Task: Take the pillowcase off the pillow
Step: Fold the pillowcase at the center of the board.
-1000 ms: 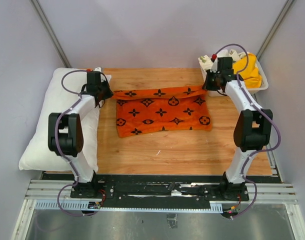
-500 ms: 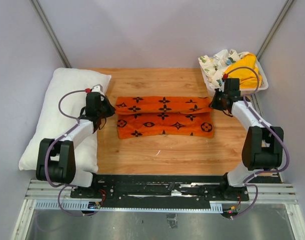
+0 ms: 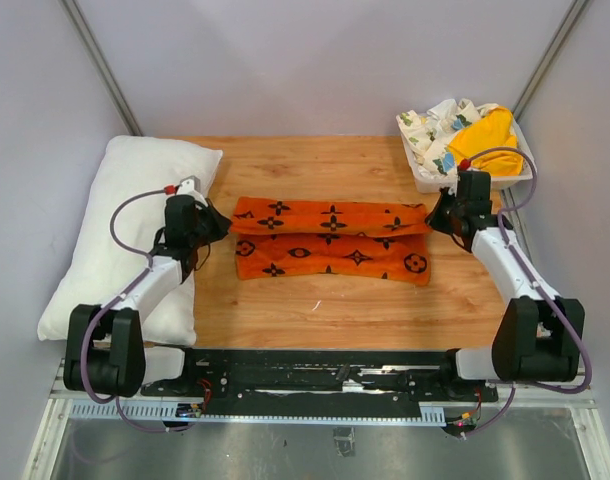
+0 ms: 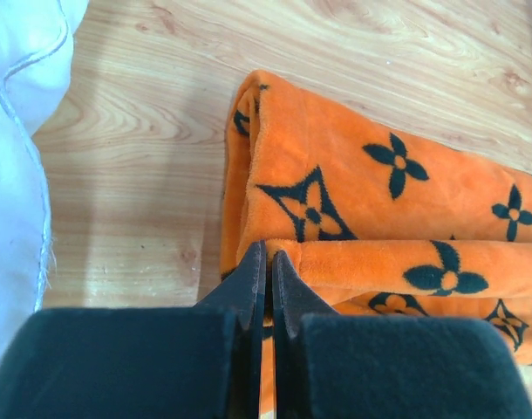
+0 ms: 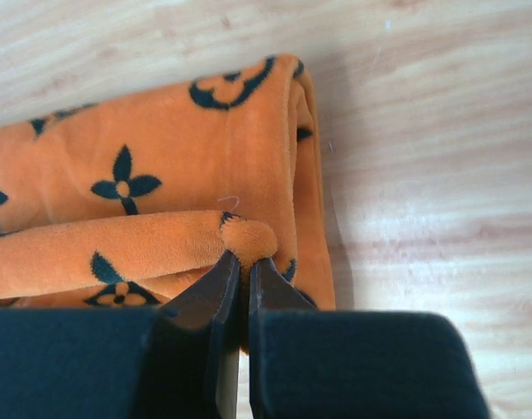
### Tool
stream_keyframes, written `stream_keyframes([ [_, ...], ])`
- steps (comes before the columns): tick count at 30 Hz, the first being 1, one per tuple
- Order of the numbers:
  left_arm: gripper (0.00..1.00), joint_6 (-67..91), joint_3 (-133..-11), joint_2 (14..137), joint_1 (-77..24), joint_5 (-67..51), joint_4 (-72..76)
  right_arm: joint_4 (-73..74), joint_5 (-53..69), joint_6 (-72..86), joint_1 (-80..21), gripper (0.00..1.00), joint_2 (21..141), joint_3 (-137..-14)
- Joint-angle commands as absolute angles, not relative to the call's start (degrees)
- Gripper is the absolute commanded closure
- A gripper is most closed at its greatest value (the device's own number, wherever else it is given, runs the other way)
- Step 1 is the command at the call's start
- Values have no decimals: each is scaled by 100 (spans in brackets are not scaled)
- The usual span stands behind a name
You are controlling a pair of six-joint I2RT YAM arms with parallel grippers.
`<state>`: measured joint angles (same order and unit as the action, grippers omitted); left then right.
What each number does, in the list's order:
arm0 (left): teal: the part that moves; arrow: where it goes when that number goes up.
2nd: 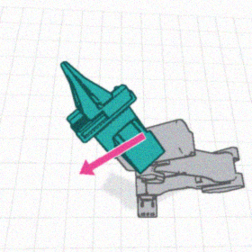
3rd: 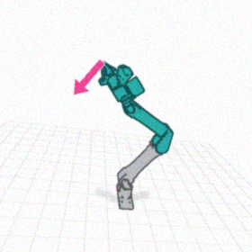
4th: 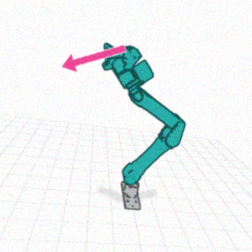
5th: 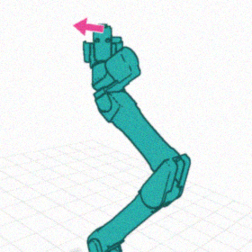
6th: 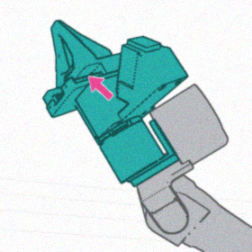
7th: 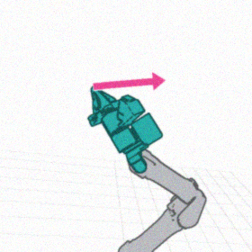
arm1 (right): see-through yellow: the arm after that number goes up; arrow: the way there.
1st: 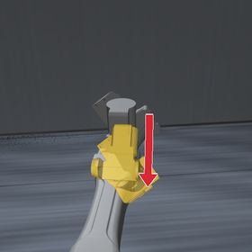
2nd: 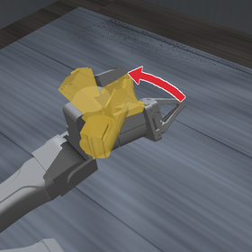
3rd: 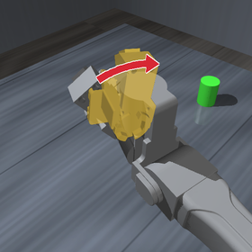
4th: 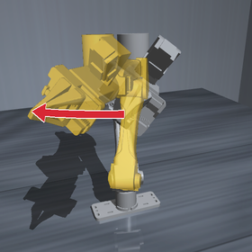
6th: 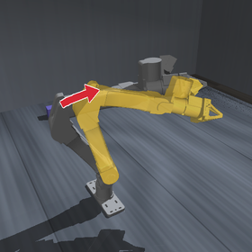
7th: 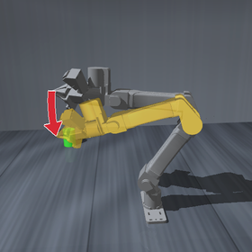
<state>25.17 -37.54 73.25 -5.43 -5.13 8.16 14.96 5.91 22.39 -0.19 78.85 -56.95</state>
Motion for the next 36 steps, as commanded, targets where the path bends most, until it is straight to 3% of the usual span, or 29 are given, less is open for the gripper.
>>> stream_keyframes([
  [1, 100, 2668, -3448, 7102, -519, -601, 988, 1609, 363, 2461, 220, 99, 7466, -5064],
  [5, 99, 2906, -3018, 7156, -519, -921, 1189, 1370, 437, 2780, 220, 99, 7087, -4340],
  [7, 91, 3015, -2801, 7175, -531, -1168, 1332, 1289, 364, 2927, 220, 95, 6962, -4021],
  [8, 78, 3042, -2701, 7168, -567, -1251, 1420, 1212, 334, 2995, 220, 84, 6919, -3859],
  [11, 29, 2989, -2579, 7015, -698, -1320, 1524, 1110, 310, 3140, 220, 33, 6847, -3666],
  [12, 12, 2955, -2603, 6913, -741, -1250, 1489, 1128, 272, 3172, 220, 26, 6795, -3674],
  [13, 7, 2915, -2679, 6782, -773, -1112, 1391, 1155, 206, 3211, 220, 22, 6723, -3719],
  [15, 5, 2800, -2998, 6474, -862, -684, 1061, 1236, 25, 3283, 213, 19, 6434, -3867],
  [18, 5, 2595, -3666, 6107, -1053, -78, 659, 1202, -270, 3312, 105, 16, 5858, -4106],
  [20, 12, 2436, -4087, 6061, -1212, 143, 549, 1175, -581, 3196, -122, 17, 5606, -4356],
  [22, 27, 2212, -4552, 6256, -1436, 288, 476, 1208, -885, 3006, -475, 23, 5627, -4756],
  [26, 70, 2085, -4943, 7187, -1884, 159, 746, 1399, -962, 2405, -1305, 44, 6551, -5569],
  [27, 78, 2127, -4960, 7477, -1937, 17, 871, 1423, -923, 2298, -1450, 47, 6866, -5703],
  [29, 87, 2315, -4895, 8017, -1977, -305, 1195, 1535, -830, 2233, -1601, 64, 7406, -5869],
  [31, 90, 2544, -4658, 8355, -1971, -576, 1452, 1523, -778, 2318, -1590, 70, 7663, -5701],
  [36, 91, 3018, -3362, 8341, -1977, -911, 2196, 1239, -634, 2442, -1251, 69, 7575, -4571],
])
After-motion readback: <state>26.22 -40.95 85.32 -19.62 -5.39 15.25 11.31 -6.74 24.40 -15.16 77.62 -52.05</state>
